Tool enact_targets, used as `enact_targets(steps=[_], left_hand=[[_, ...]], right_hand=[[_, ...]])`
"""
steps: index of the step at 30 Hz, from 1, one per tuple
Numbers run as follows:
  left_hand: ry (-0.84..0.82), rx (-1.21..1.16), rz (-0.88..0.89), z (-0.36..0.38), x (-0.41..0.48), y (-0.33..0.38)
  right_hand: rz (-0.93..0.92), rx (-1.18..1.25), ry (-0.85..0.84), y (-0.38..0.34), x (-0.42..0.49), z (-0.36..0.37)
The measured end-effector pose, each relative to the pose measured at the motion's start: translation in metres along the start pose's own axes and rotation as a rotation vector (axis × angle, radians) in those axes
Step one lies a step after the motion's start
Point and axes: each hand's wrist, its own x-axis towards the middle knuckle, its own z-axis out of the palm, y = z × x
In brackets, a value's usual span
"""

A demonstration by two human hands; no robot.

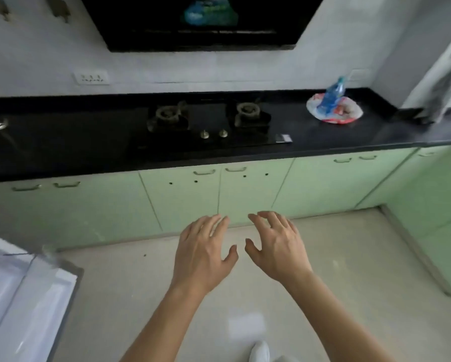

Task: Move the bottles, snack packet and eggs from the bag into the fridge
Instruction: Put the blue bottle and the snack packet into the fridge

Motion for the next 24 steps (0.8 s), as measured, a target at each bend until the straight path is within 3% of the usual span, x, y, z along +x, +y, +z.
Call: enact_targets(steps=[10, 24], left_hand=[[-0.132, -0.060, 0.339, 0.067, 0.053, 0.135], [-0.194, 0.011, 0.493, 0.157, 0.160, 0.331]], right_hand=[[0.378, -0.102, 0.081, 0.134, -0.073, -0.041], [0.493, -0.071, 0.124, 0.355, -0.069, -0.066]])
